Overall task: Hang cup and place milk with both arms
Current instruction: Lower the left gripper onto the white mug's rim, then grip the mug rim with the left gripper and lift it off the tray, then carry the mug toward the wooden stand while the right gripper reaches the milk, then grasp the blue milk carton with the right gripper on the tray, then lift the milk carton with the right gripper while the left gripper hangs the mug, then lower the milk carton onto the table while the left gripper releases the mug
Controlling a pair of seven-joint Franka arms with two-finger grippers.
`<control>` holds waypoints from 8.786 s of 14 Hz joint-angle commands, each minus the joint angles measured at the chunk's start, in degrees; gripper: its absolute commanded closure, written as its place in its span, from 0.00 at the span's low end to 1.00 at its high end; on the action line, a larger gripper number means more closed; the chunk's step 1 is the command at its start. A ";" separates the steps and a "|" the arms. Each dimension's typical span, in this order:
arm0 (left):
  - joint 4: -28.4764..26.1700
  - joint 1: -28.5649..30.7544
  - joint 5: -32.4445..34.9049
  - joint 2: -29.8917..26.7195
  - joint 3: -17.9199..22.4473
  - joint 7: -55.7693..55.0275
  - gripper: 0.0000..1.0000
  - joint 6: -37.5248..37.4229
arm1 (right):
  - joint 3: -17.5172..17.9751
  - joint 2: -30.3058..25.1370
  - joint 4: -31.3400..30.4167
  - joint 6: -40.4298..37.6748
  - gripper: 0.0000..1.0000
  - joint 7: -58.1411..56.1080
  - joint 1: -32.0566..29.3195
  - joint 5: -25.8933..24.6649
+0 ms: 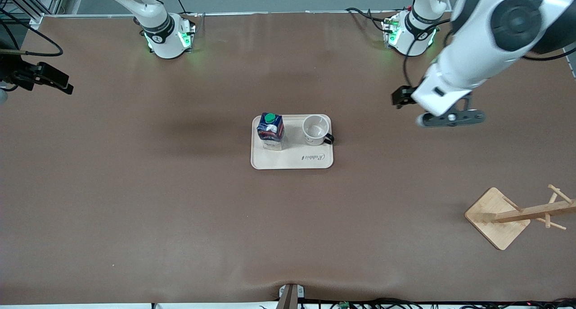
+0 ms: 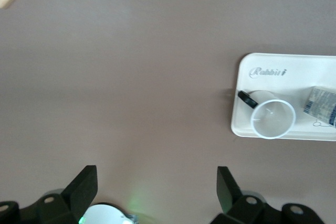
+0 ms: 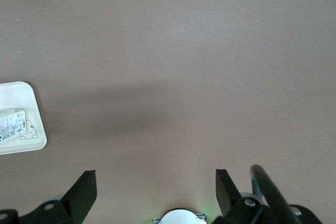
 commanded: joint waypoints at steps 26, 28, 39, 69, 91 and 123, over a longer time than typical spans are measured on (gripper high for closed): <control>-26.29 -20.01 9.60 16.76 -0.31 -49.35 1.00 47.21 | 0.70 12.93 7.36 -4.27 0.00 -5.01 -1.95 3.33; -26.03 -19.75 12.23 15.97 -0.31 -49.35 1.00 47.13 | 0.70 14.24 7.36 -6.91 0.00 -4.39 -1.69 4.04; -13.46 -10.36 14.18 6.49 -0.31 -24.34 1.00 28.16 | 1.23 21.60 7.62 -4.57 0.00 -4.04 1.47 4.04; -0.64 31.49 11.36 2.16 0.30 55.23 1.00 18.82 | 1.32 34.37 7.36 22.87 0.00 40.43 39.00 13.28; 8.95 35.71 6.44 13.51 0.30 67.37 1.00 22.25 | 1.14 31.23 15.09 12.60 1.00 58.28 27.78 21.01; 6.49 35.98 2.93 2.79 -15.08 14.90 0.00 5.82 | 0.26 13.64 -30.26 36.59 1.00 -2.46 -9.24 0.53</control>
